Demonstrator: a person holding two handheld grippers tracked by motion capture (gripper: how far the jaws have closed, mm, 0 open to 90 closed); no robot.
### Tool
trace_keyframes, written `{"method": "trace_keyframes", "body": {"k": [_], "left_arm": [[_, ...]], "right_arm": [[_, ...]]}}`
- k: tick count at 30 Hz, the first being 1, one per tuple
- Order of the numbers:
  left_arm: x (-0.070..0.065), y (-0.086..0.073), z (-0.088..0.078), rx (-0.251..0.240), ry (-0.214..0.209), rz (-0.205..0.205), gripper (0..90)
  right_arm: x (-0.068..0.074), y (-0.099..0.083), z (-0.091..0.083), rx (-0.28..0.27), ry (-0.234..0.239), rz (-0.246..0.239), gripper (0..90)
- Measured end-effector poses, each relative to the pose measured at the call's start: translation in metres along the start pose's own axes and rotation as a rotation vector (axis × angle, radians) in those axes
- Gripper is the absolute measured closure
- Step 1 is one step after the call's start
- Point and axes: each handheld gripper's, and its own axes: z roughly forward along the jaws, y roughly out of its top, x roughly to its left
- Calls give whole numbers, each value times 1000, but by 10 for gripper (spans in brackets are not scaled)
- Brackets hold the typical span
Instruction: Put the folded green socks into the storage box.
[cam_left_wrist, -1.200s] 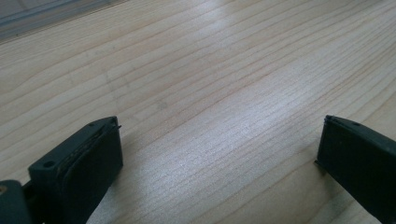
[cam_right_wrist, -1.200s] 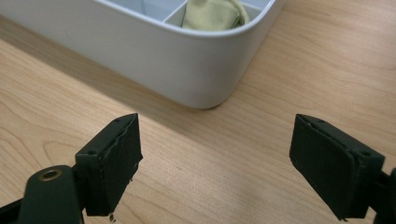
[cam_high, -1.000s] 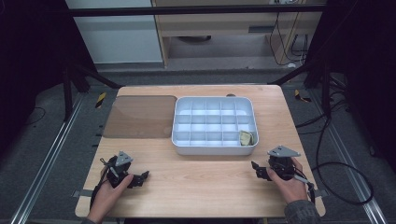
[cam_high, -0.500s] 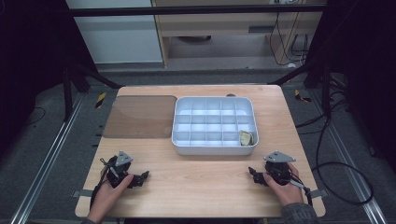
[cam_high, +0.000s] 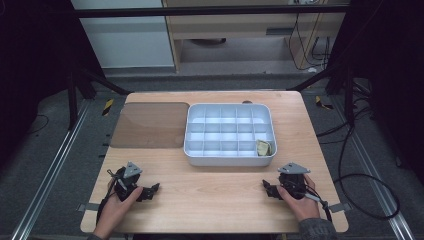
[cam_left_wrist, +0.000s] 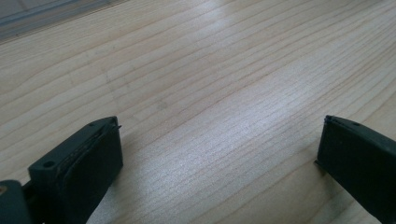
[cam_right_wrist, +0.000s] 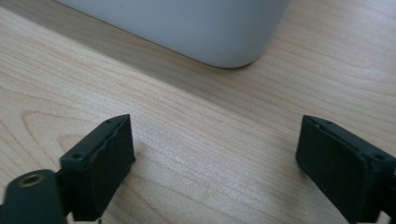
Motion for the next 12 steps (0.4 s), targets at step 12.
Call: {"method": "trace_keyframes", "body": {"k": [12], "left_arm": [[4, 3, 3, -1, 5, -13, 0]], "right_arm": [[-6, 3, 5, 32, -27, 55, 9]]}}
